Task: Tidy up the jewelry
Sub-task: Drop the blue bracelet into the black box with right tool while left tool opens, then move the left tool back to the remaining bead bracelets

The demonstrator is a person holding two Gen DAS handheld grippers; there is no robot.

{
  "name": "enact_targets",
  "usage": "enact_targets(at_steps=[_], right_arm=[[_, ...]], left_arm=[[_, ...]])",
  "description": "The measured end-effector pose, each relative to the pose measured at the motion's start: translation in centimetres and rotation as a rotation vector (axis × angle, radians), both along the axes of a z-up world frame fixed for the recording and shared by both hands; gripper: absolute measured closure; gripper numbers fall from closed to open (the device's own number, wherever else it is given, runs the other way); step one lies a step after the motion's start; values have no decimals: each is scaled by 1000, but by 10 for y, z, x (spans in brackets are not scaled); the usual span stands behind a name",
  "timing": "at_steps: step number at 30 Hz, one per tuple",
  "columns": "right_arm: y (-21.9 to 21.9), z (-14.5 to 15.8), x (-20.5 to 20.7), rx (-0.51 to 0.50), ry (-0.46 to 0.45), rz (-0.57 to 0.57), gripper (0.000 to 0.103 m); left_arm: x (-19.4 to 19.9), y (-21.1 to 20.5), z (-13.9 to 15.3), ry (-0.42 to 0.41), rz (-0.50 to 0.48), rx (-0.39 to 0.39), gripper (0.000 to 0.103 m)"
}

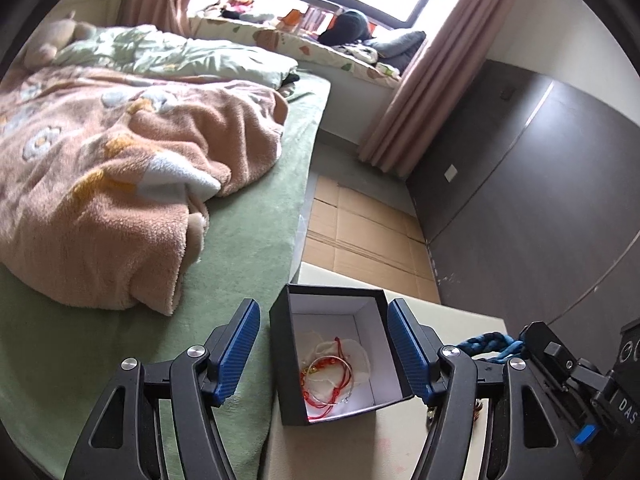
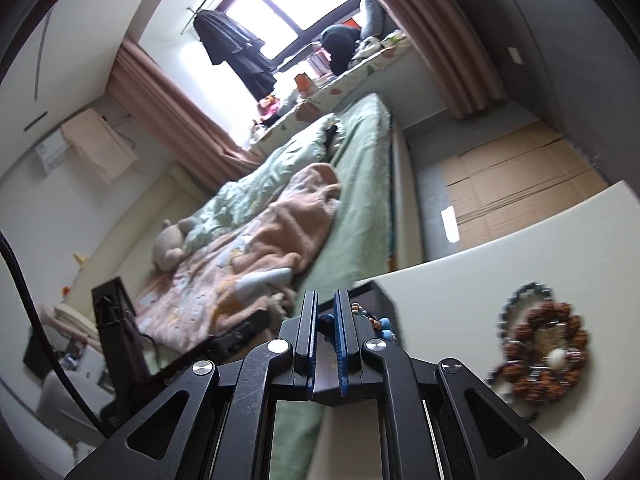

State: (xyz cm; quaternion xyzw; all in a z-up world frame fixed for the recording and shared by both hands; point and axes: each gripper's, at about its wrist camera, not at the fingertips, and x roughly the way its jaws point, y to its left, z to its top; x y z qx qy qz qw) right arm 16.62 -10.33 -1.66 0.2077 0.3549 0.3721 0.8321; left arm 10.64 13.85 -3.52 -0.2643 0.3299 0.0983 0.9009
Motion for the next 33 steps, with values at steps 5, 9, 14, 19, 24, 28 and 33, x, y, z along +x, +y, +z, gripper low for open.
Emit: enact_targets(at_steps=[5,9,14,19,24,28,33], right_arm=[[23,-9,2,-51,5,27,79],[13,-24,10,-74,86,8,37],[-17,-20,12,-77,105,-30,34],[-55,-18,5,-93,122,-86,23],[-84,-16,2,-129,138,-136,14],[-100,-16,-1,-146,151,-149,13],[-116,-22,-2,-186,183,-175,13]], left_arm=[[0,6,-5,19,14,-33,36],[1,3,-8,42,8,-41,33],[0,-11,-3,8,-20,-15,19],[3,-35,0,-4,-88,8,17],[5,-59,0,-6,-147,26,17],[6,-78,-1,-4,-190,51,17],[8,-104,-4,-2,-243,88,17]])
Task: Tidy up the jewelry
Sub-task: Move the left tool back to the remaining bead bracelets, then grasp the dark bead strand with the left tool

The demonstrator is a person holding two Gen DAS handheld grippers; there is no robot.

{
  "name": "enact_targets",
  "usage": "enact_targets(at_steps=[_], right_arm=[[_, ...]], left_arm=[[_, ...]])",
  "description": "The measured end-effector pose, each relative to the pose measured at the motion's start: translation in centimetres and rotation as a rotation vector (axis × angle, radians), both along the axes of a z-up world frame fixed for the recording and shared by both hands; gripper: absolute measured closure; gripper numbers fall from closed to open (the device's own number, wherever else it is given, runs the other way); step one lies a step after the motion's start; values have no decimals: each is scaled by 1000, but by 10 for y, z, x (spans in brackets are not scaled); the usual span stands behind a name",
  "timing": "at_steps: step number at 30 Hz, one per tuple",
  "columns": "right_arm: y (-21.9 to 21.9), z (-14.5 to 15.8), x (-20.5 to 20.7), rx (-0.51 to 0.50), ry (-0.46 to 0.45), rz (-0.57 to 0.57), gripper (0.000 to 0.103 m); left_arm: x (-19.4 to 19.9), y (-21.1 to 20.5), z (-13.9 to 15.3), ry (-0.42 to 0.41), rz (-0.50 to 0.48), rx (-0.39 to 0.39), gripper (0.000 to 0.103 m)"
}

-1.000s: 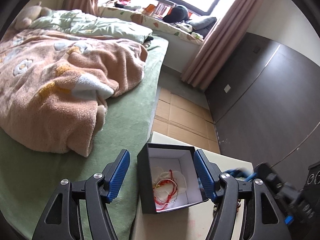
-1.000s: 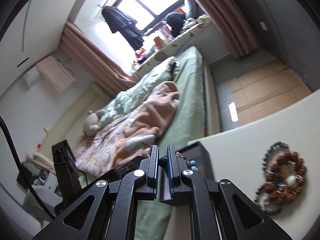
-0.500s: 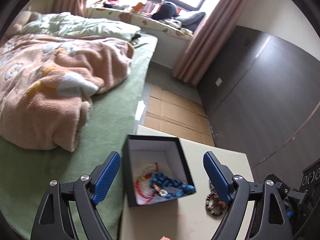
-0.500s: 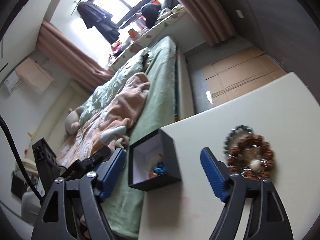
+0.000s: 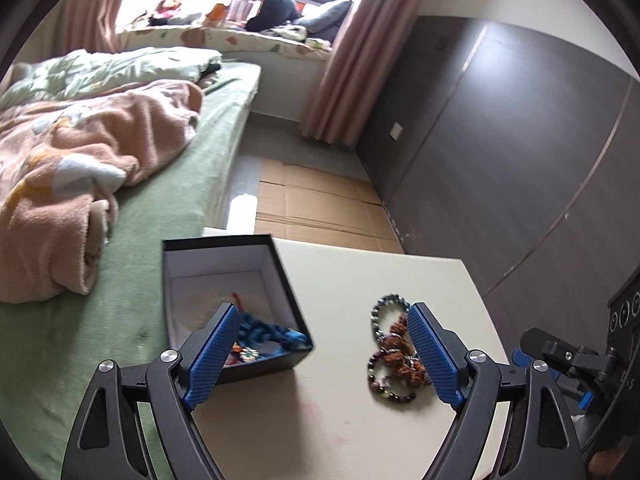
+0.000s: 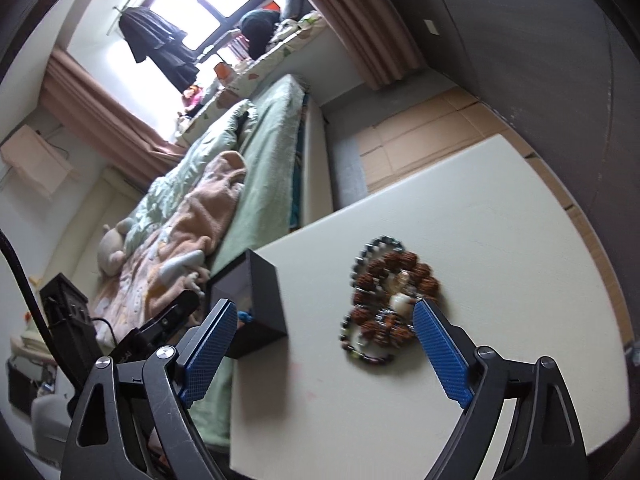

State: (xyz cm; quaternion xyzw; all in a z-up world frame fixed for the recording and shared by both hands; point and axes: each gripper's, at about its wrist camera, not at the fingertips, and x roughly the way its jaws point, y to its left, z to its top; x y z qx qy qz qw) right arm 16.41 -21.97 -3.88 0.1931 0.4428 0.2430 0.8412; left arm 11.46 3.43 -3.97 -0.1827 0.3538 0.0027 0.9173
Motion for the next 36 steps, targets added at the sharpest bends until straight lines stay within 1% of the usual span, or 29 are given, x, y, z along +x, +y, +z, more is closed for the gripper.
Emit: enact_targets(at_steps=[7,9,14,15,17,19,22,24,26,29,36], right_arm=[[-29,-11,4,-25,51,-59,13],[-35,-15,8,-24,65,-72,13],[-53,-25,17,-47,112,-121,16],[-56,-27,19,-47,119,-128,16],[-62,-29,20,-49,127,-140,17],[-66,-30,20,-52,133,-148,17],[-70,-30,20,-51,135,-156,17],[-72,-30,19,-52,136,-160,17],[-74,-30,18,-51,138,-162,17],[-74,-29,18,-54,138,-157,17],[-80,-26,14,-51,131,-158,17]], left_arm=[[6,-24,-5,3,-63,29,17],[7,-32,-6,6,-88,42,20],[11,-50,-16,66,-152,74,37],[12,-54,-19,79,-167,78,39],[13,-61,-26,111,-187,89,44],[15,-66,-32,136,-202,89,46],[19,-74,-43,176,-202,104,49],[23,-80,-52,211,-199,128,52],[28,-85,-62,251,-196,138,61],[32,-89,-74,276,-180,152,62],[39,-95,-88,291,-137,197,64]])
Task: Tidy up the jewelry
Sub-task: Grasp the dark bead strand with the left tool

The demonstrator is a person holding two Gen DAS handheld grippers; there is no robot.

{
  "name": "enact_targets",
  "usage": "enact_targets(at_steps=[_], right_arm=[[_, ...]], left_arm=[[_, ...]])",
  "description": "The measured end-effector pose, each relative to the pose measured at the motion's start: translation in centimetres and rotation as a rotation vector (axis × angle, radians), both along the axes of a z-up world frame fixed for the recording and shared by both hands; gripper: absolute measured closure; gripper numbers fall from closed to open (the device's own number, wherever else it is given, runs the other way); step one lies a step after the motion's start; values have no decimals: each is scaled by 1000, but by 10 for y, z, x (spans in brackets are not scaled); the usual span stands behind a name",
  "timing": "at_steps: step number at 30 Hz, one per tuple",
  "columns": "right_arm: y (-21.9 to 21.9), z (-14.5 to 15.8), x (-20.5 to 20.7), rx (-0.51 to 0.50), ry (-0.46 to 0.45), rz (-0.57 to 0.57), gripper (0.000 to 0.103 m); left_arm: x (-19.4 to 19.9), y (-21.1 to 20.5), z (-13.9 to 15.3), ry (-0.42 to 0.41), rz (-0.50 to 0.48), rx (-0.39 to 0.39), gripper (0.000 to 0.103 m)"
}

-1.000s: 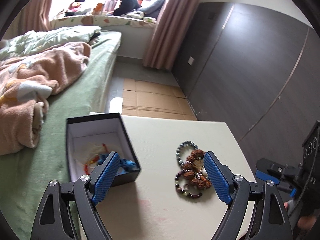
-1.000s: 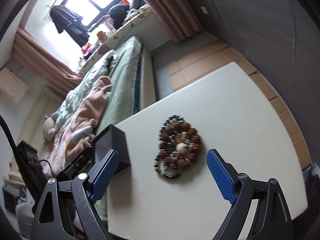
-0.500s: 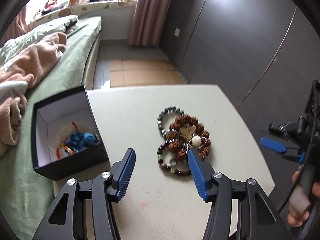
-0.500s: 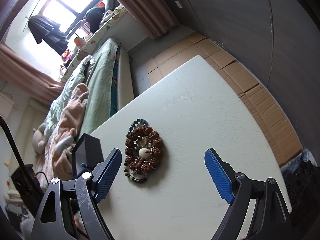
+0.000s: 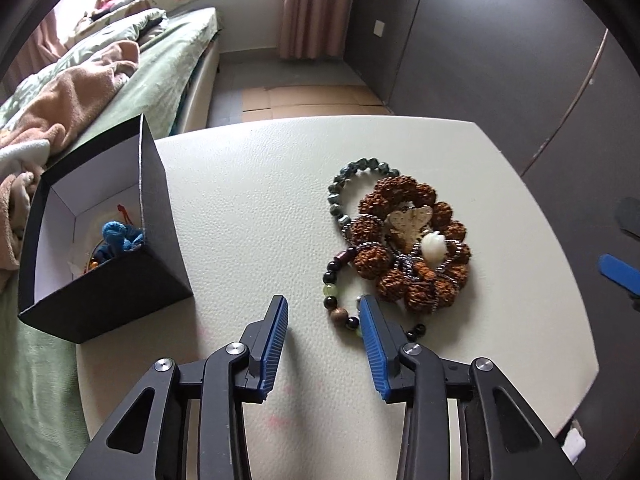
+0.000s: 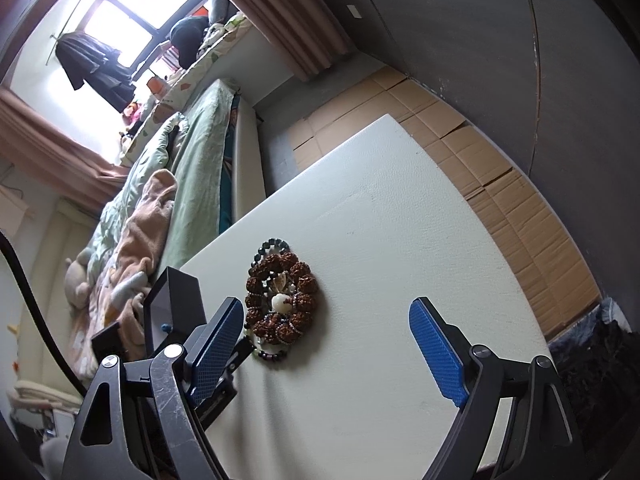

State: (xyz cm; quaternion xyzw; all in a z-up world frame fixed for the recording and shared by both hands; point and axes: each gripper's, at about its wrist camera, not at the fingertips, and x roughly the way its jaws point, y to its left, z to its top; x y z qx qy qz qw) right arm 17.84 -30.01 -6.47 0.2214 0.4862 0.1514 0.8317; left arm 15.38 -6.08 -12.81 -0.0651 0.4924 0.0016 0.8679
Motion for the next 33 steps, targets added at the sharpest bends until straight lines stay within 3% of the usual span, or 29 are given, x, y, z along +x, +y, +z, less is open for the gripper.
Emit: enact_targets(at_steps=[7,11,15,20,27,30,33], right_arm=[[-5,-1,-1,-7,7,5,17],[-4,-3,0,-16,13,9,17],[-1,-4,1,-32,17,13,17],[5,-7,3,-50,22,23,17],[16,-12,4,-85,31,48,17],[20,-14,4,-95,35,61,17],[22,-14,4,-97,35,67,17]], left_arm=[[4,-8,-3,-27,7,55,65],[4,-1,-3,-13,40,44,81],[4,6,-3,-2,16,30,85],[1,-13,-4,-12,-82,183,85],[2,-10,-4,1,-93,137,93],[1,-6,1,7,-98,45,94],[-6,-3,20,-48,-103,1,94]])
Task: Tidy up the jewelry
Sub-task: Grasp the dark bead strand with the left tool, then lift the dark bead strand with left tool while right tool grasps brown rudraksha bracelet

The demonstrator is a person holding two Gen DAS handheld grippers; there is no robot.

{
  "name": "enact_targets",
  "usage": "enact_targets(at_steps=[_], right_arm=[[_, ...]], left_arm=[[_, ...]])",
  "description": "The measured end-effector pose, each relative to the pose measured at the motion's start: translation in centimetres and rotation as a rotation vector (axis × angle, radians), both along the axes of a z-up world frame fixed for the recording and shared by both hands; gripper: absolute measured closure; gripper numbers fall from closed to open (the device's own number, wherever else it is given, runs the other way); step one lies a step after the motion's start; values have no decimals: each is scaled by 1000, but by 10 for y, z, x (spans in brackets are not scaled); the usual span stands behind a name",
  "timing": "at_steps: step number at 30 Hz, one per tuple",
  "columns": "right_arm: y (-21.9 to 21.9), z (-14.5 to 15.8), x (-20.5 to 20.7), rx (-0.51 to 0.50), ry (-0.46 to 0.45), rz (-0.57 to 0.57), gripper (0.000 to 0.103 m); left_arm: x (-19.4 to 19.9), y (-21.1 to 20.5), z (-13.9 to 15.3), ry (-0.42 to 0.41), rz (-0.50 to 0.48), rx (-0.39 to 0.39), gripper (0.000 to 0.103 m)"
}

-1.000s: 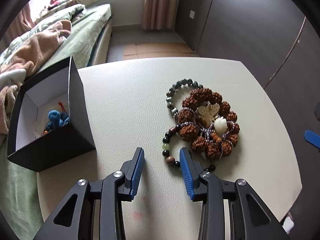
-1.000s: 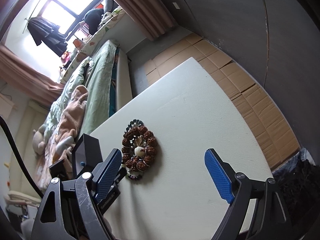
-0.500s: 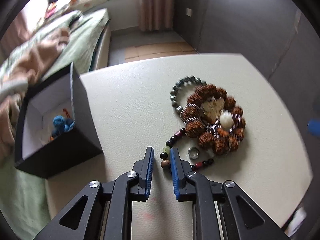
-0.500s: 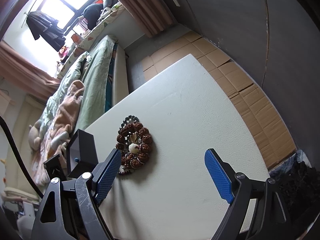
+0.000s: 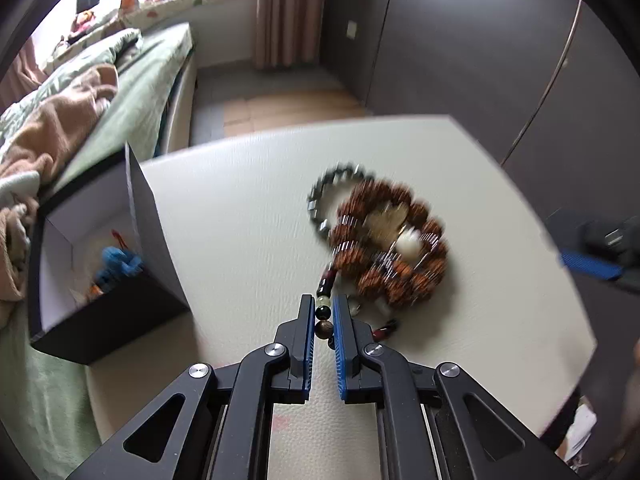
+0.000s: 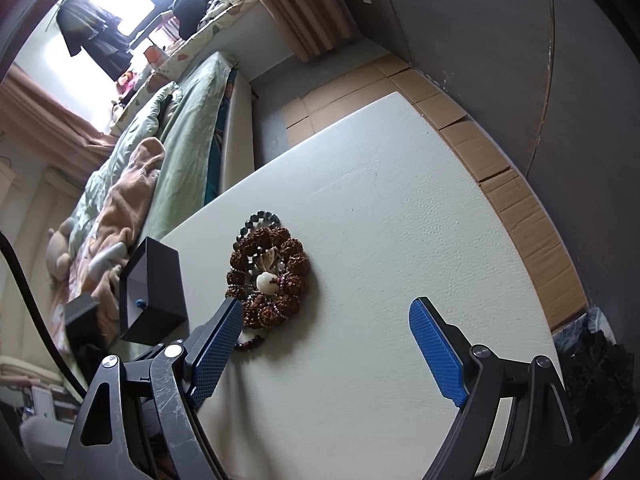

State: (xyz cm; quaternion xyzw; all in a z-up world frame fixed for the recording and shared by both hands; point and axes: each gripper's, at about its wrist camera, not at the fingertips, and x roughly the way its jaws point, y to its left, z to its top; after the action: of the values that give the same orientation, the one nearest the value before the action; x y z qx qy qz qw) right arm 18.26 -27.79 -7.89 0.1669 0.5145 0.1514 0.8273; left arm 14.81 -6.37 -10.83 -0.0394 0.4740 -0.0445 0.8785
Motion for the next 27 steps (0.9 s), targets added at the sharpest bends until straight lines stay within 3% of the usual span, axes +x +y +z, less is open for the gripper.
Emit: enact_targets(at_steps=[9,21,27], right_arm=[[2,0,2,-3,-11,-1,17],[19,-8,24,-23,-6,6,29],[39,-20,39,-59,3,32,43]], left_arm=[[-15,19,44,-119,23,-137,94],[-17,50,61,-158,59,-187,94],[-16,64,64,-169,76,-202,94]])
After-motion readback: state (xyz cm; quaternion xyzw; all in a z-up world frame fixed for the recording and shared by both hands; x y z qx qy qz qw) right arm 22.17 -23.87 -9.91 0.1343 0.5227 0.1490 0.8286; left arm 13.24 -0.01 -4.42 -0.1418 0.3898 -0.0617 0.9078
